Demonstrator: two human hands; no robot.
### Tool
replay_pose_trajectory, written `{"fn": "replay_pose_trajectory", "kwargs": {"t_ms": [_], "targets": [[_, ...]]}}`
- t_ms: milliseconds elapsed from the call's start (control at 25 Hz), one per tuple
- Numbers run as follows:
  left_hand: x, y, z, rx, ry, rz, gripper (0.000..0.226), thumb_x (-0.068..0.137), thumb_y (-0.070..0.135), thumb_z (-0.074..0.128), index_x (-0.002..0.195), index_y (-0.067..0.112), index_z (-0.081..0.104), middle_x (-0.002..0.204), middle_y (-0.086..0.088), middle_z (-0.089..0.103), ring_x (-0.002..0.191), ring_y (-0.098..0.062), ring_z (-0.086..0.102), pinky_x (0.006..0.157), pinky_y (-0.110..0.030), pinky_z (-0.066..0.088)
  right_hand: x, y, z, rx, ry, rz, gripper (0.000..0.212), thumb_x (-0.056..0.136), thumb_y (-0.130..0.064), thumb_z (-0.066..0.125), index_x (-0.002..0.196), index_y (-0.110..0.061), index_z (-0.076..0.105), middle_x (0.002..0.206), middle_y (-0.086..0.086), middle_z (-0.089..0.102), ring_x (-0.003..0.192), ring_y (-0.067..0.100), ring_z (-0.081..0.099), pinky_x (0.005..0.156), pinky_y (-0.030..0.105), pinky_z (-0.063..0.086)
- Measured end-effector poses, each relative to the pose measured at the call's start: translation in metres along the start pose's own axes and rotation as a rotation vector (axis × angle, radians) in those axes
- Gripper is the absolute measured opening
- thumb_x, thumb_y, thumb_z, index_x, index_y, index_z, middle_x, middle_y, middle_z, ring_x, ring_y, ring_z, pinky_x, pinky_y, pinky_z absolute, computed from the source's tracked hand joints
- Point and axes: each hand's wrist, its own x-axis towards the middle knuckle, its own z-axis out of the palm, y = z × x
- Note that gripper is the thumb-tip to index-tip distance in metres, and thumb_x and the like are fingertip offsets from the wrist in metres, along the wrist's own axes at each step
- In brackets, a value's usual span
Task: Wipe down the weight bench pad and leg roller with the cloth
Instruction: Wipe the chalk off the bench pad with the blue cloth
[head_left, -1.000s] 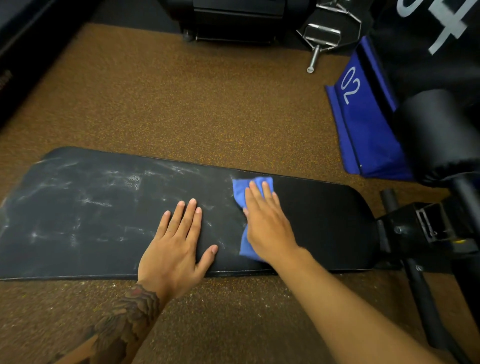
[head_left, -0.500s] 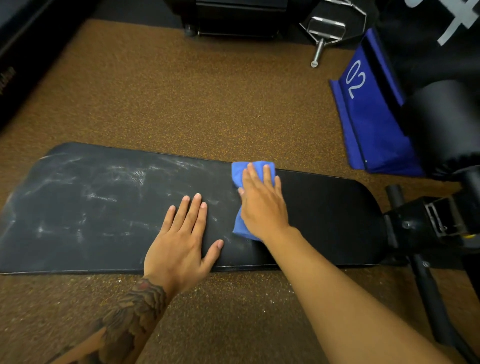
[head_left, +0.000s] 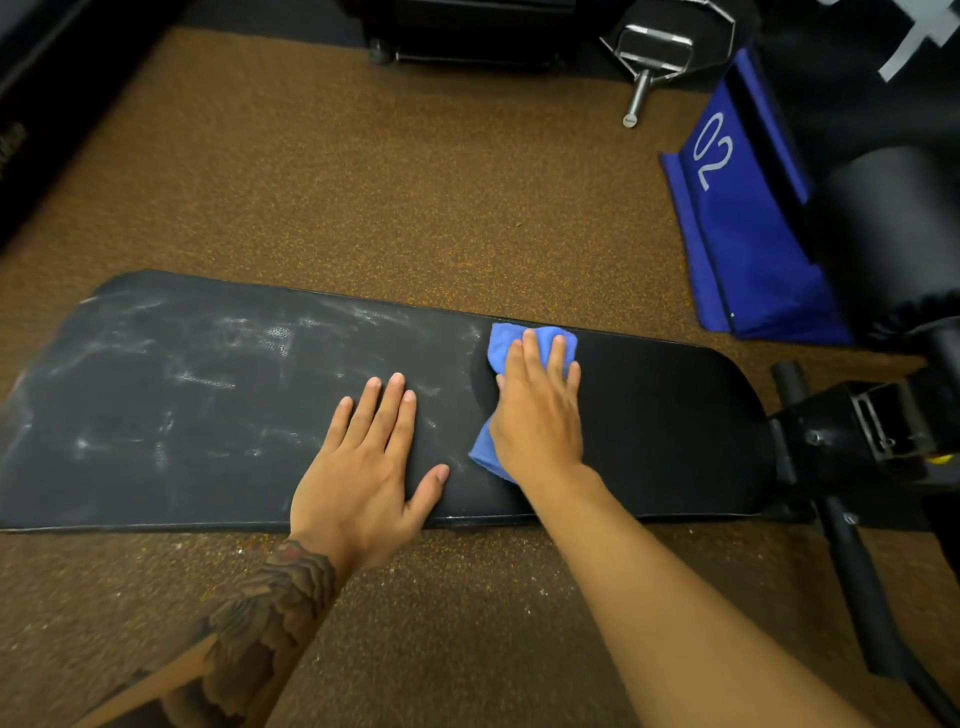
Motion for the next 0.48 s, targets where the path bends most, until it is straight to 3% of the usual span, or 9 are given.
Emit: {"fn": "replay_pose_trajectory", "kwargs": {"t_ms": [120, 280, 480], "targets": [[0.0, -0.001, 0.0, 0.003, -0.003, 0.0, 0.081, 0.097, 0.062, 0.019, 0.154, 0.004, 0.021, 0.164, -0.012, 0.013, 0.152, -0.027, 0.007, 0.121, -0.048, 0.012, -0.051, -0.01, 0.004, 0.023, 0.06, -0.172, 0.055, 0.082, -0.002, 0.055, 0.136, 0.0, 0.042, 0.146, 0.017, 0.038, 0.137, 0.04, 0.027, 0.109, 0.054, 0.024], [0.0, 0.0, -0.001, -0.004, 0.003, -0.001, 0.081, 0.097, 0.061, 0.022, 0.154, 0.003, 0.024, 0.163, -0.012, 0.014, 0.152, -0.028, 0.008, 0.121, -0.047, 0.012, -0.117, 0.024, -0.009, 0.036, 0.012, -0.375, 0.062, 0.073, 0.004, 0.05, 0.134, 0.002, 0.045, 0.143, 0.017, 0.042, 0.135, 0.038, 0.031, 0.106, 0.053, 0.032], [0.001, -0.001, -0.001, 0.005, 0.001, -0.001, 0.081, 0.097, 0.062, 0.02, 0.154, 0.005, 0.022, 0.164, -0.012, 0.014, 0.152, -0.028, 0.006, 0.121, -0.047, 0.011, -0.056, 0.033, -0.005, -0.024, 0.058, -0.121, 0.052, 0.076, 0.007, 0.045, 0.128, 0.007, 0.049, 0.138, 0.023, 0.047, 0.131, 0.045, 0.036, 0.103, 0.057, 0.036]]}}
